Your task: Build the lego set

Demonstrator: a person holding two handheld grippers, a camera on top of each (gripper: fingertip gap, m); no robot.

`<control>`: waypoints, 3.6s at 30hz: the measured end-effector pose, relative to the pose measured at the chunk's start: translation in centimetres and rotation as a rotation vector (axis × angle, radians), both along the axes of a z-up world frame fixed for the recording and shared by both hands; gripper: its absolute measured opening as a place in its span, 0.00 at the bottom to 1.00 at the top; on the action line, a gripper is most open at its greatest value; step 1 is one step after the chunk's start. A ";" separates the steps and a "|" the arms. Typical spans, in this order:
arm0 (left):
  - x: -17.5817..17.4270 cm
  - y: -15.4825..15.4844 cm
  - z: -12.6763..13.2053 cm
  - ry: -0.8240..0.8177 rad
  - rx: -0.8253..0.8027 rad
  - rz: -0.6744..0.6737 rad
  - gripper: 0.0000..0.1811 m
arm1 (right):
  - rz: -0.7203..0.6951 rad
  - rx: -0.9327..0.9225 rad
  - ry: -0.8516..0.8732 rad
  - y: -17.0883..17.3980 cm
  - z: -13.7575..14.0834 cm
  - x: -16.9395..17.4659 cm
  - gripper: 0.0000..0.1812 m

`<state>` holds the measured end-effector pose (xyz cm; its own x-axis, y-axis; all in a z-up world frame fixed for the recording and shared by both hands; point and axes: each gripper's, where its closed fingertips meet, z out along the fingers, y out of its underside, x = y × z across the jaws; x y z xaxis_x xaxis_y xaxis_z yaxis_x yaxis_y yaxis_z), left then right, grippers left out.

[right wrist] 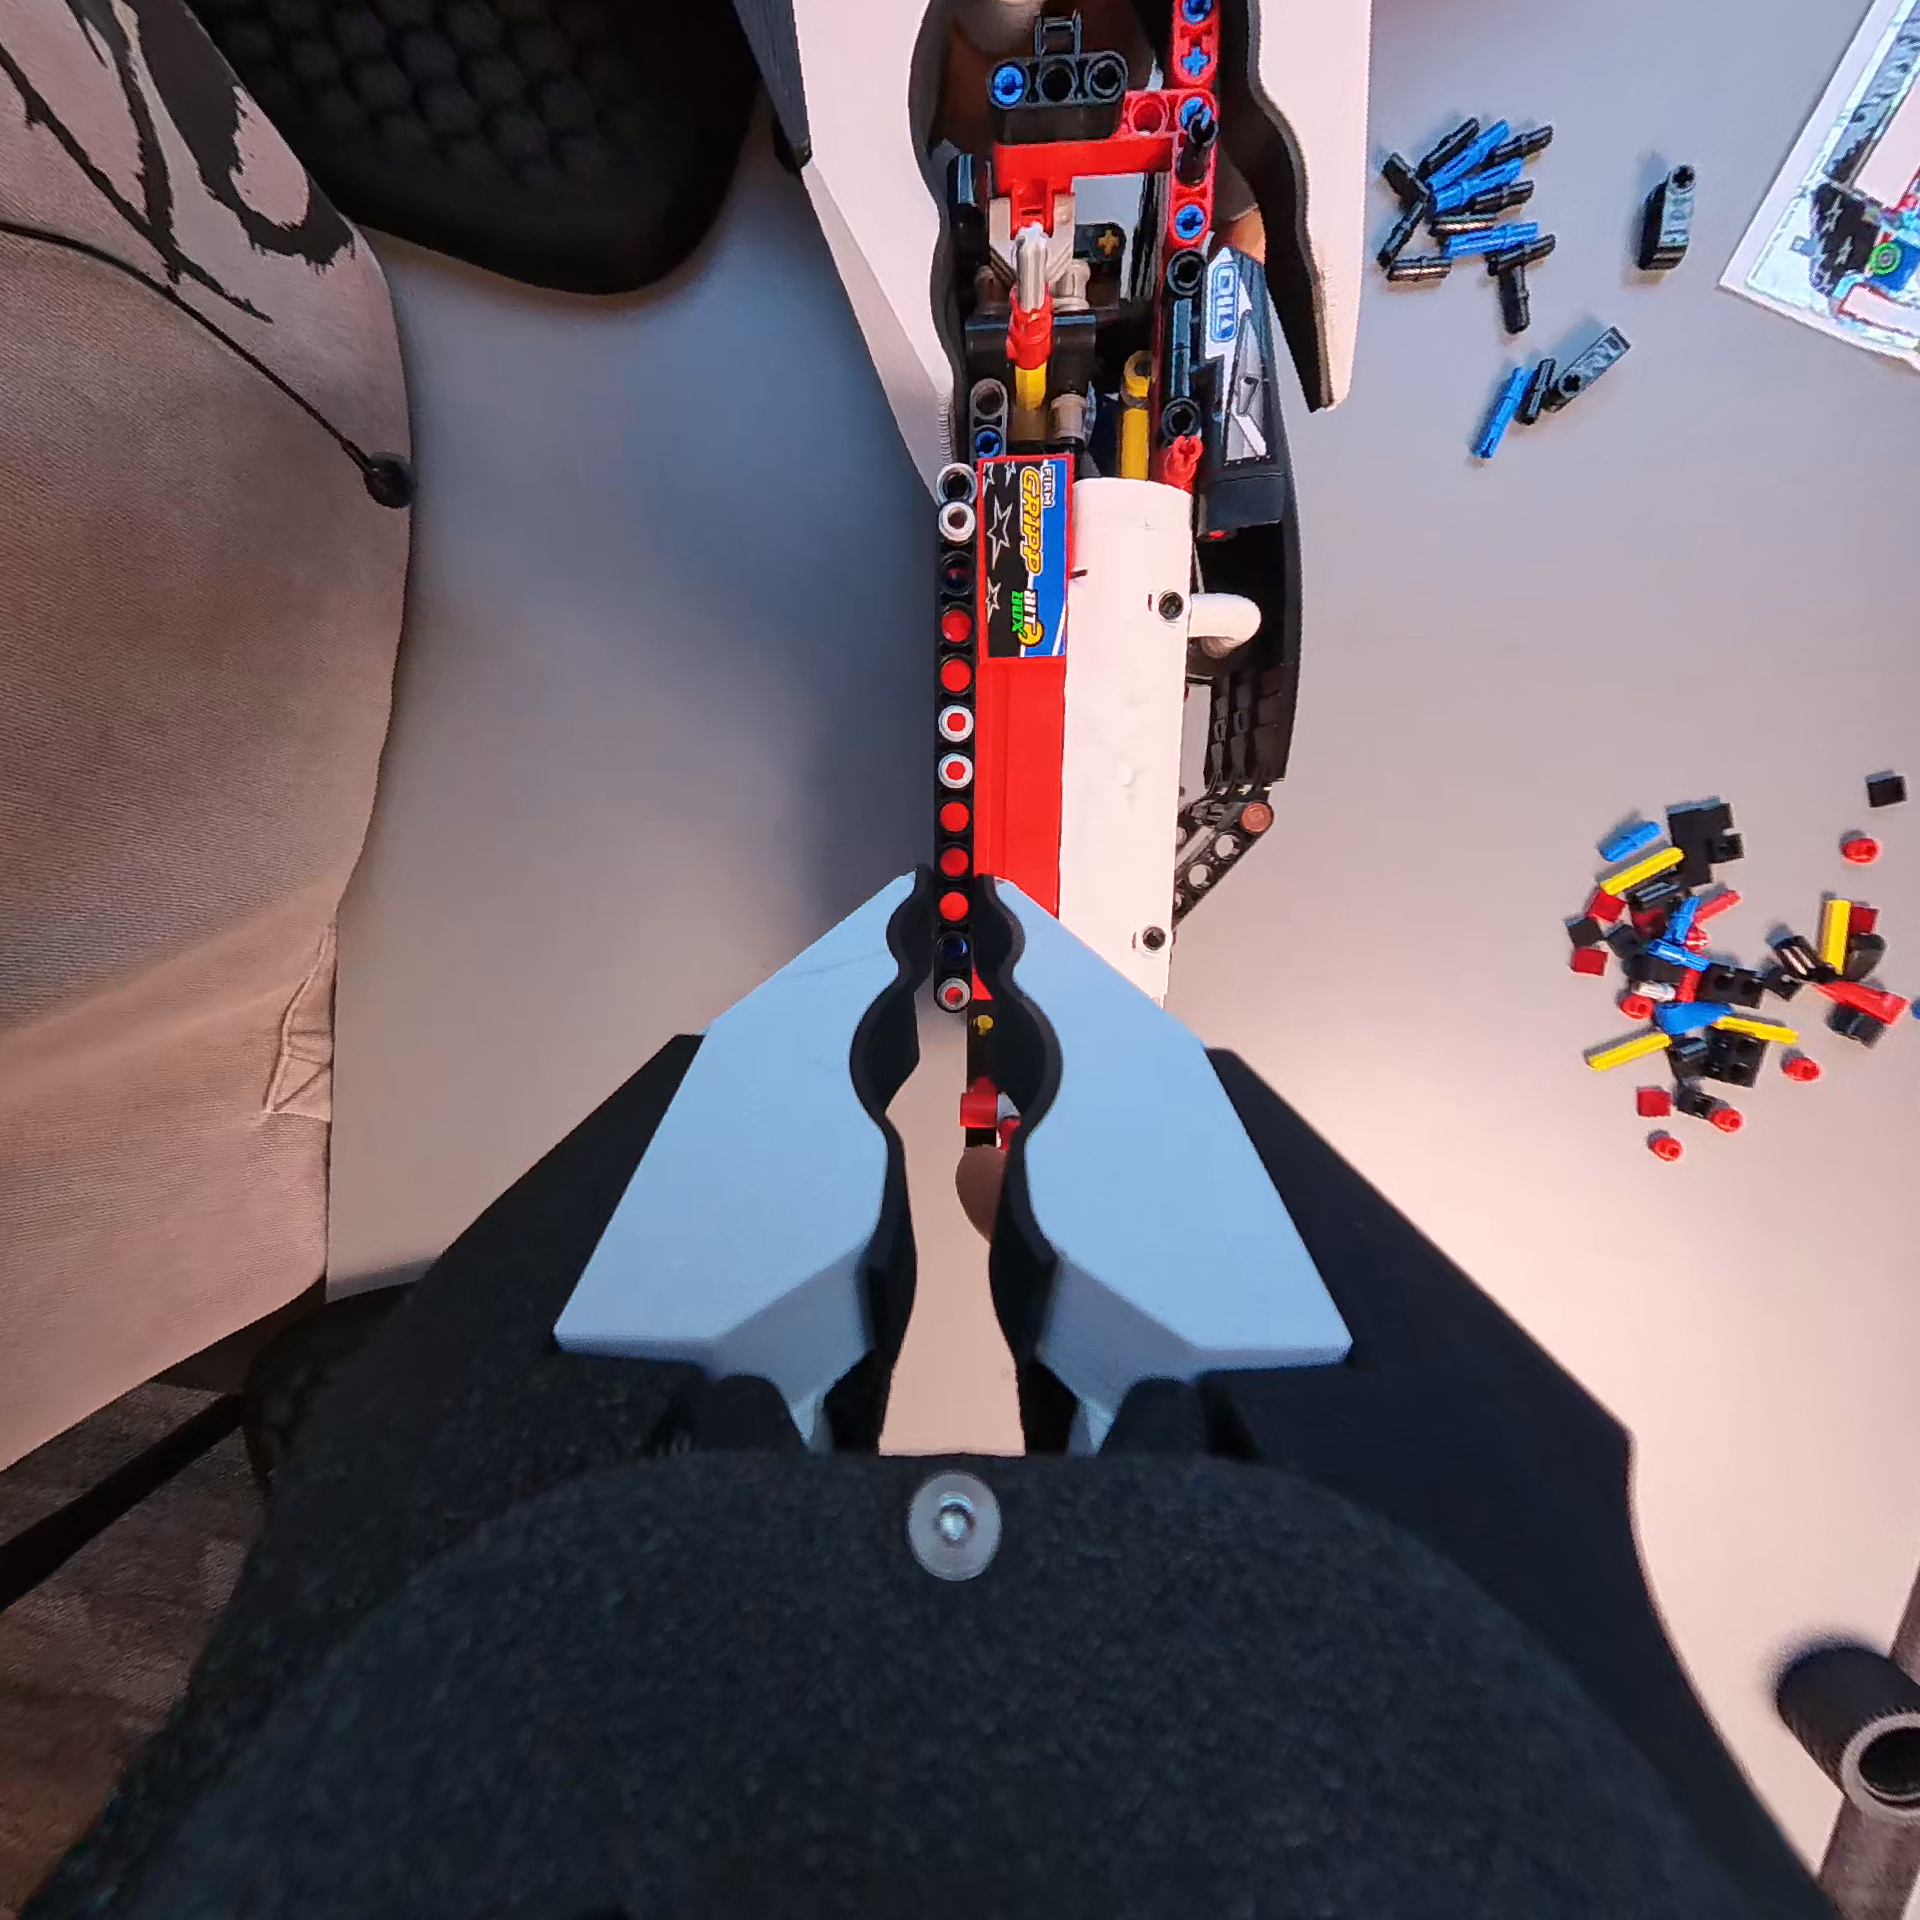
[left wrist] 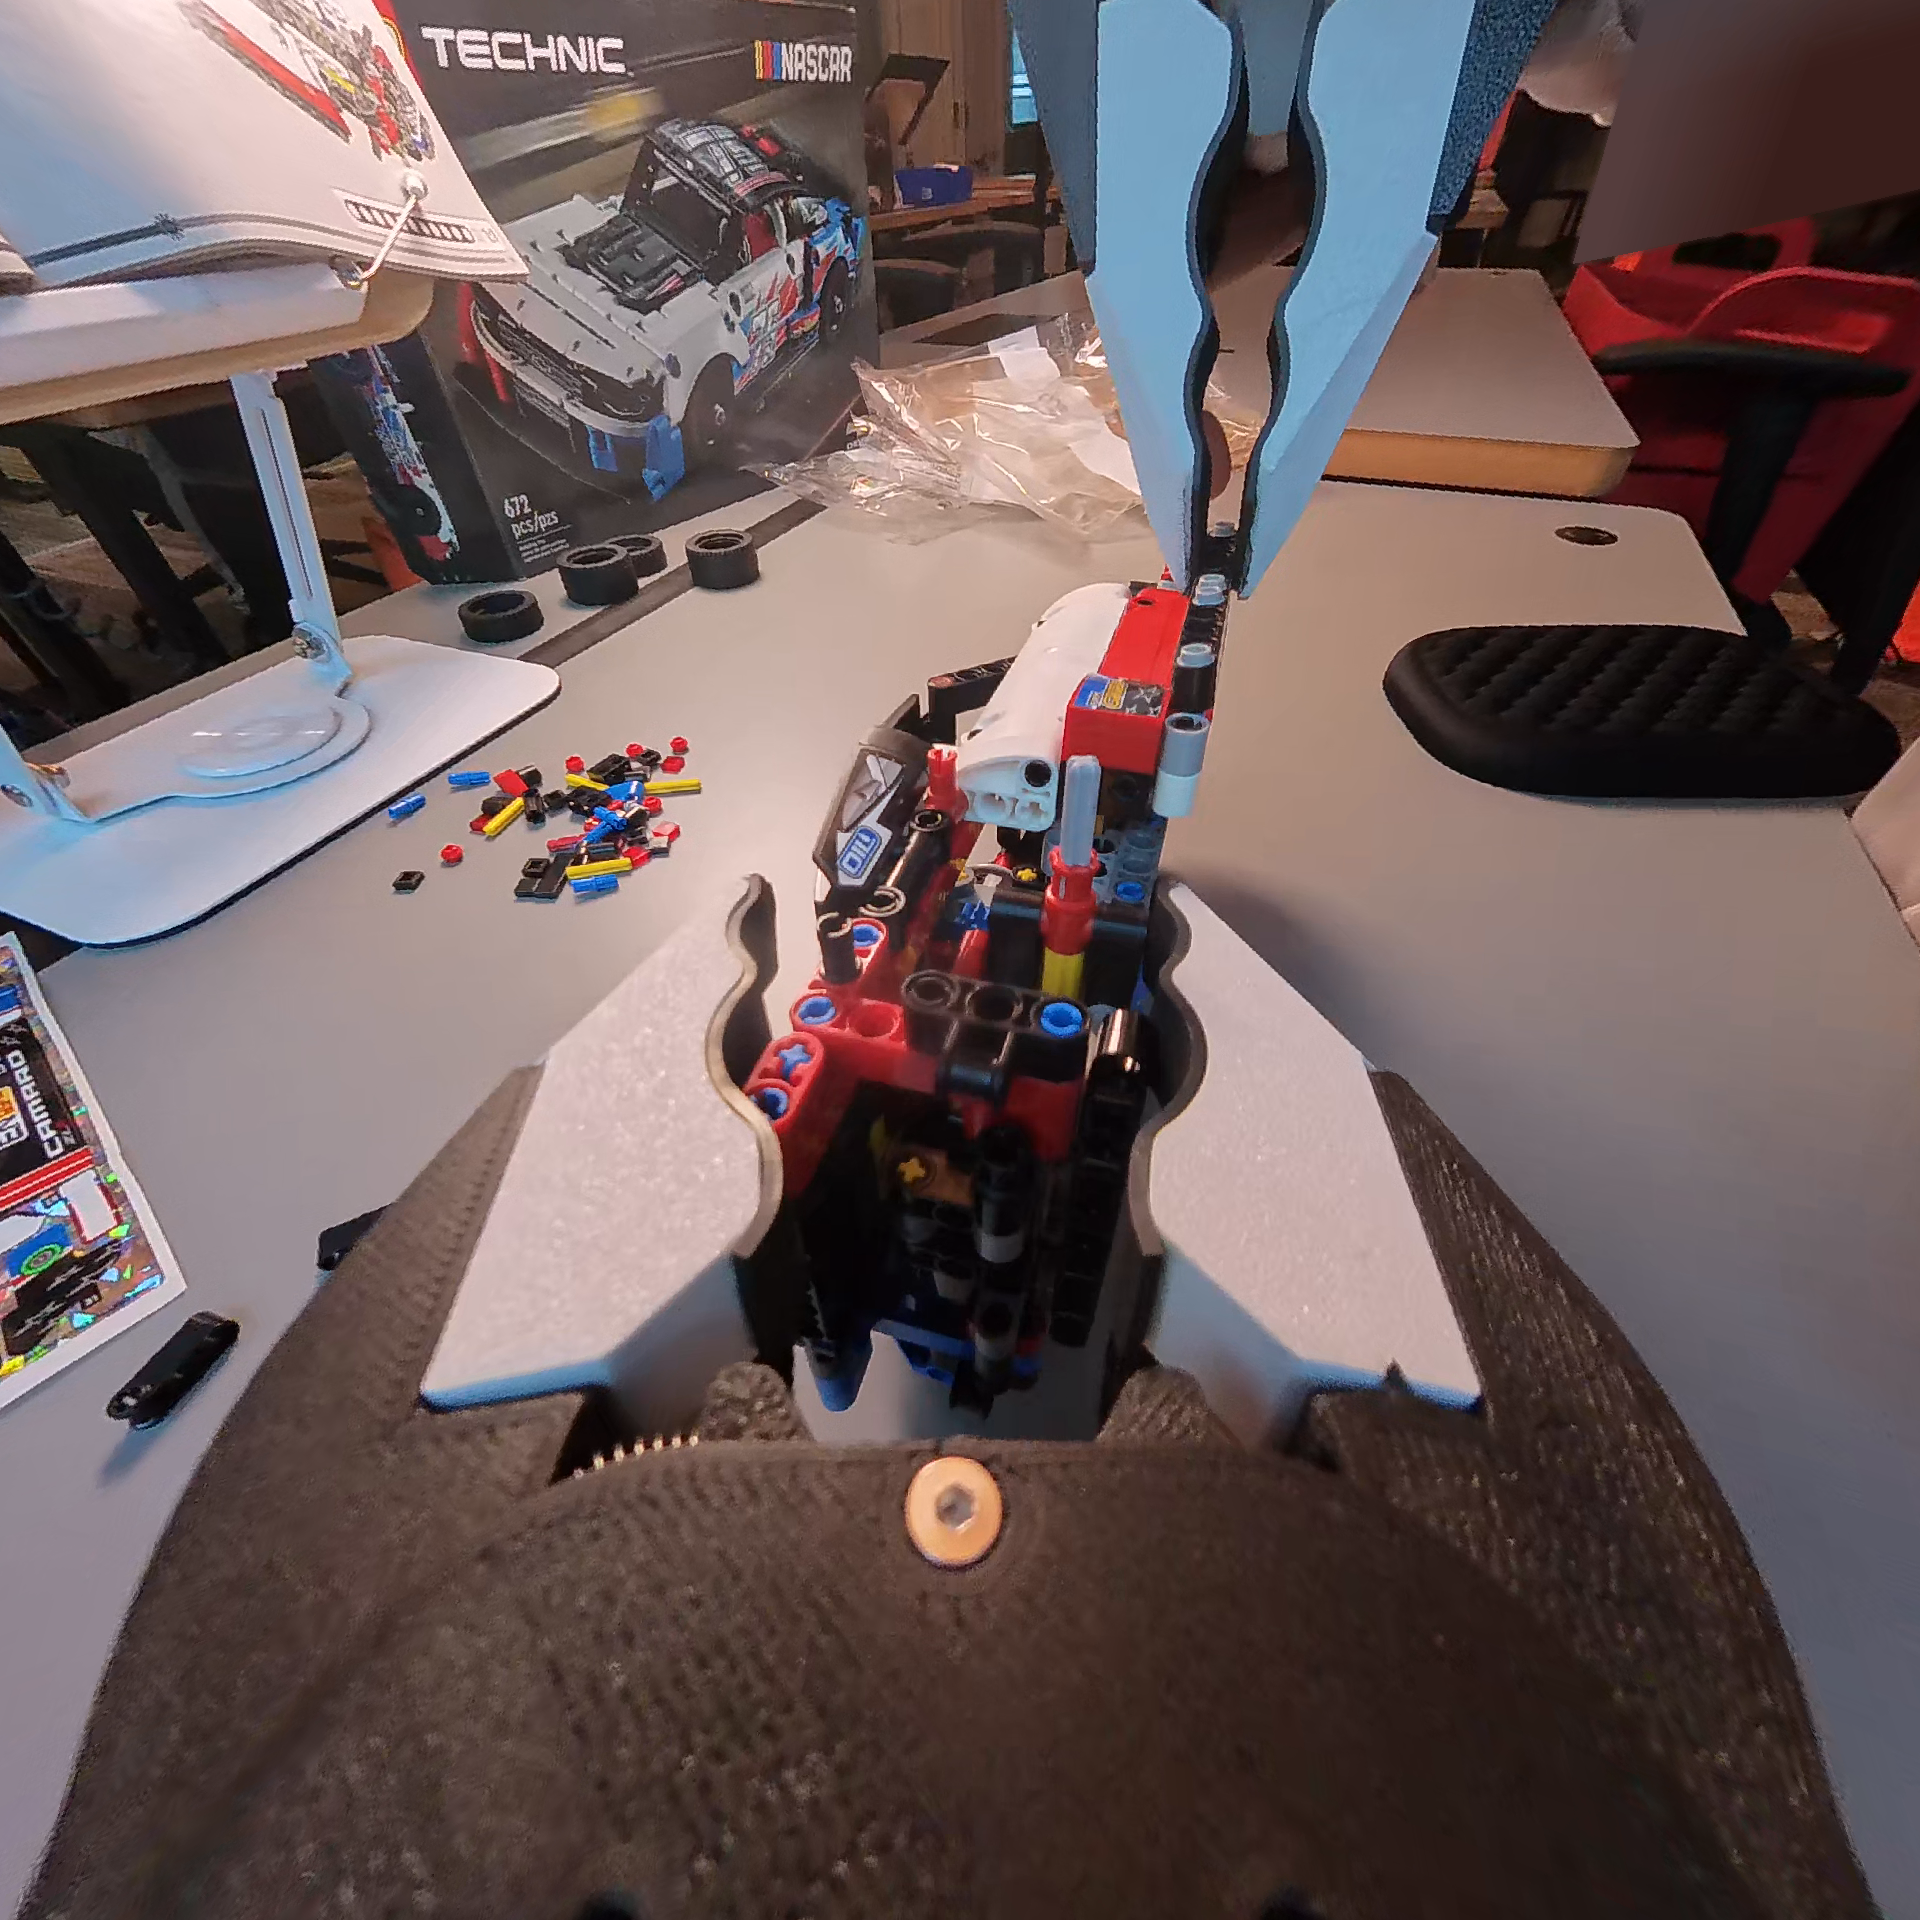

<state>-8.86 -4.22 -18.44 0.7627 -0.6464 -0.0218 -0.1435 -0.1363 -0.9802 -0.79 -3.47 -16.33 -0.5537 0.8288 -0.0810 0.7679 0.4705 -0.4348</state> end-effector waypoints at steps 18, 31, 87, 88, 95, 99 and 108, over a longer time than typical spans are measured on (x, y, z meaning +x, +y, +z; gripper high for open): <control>0.2 -0.3 0.0 0.027 0.035 -0.004 0.39 | 0.021 0.080 0.192 -0.3 -0.1 -0.1 0.02; 0.3 -0.4 0.1 0.028 0.041 -0.009 0.39 | 0.011 0.087 0.208 -0.6 -0.1 0.1 0.02; 0.2 -0.6 0.4 0.019 0.101 -0.027 0.39 | -0.023 0.003 0.435 -0.8 -0.2 0.0 0.02; 0.2 -0.6 0.4 0.018 0.101 -0.026 0.39 | -0.027 -0.009 0.434 -0.8 -0.2 0.0 0.02; 0.2 -0.6 0.3 0.011 0.087 -0.023 0.39 | -0.010 0.020 0.447 -0.8 -0.3 0.0 0.02; 0.3 -0.6 0.3 0.015 0.089 -0.026 0.39 | -0.026 0.052 0.457 -1.0 -0.4 0.1 0.02; 0.3 -0.7 0.4 0.014 0.103 -0.035 0.39 | -0.016 0.059 0.440 -1.1 -0.3 0.1 0.02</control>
<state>-8.57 -4.97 -18.07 0.7391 -0.6662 -0.0998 -0.1601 -0.0298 -0.9867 -0.64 -4.55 -16.61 -0.5117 0.8338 0.2071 0.5229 0.4935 -0.6950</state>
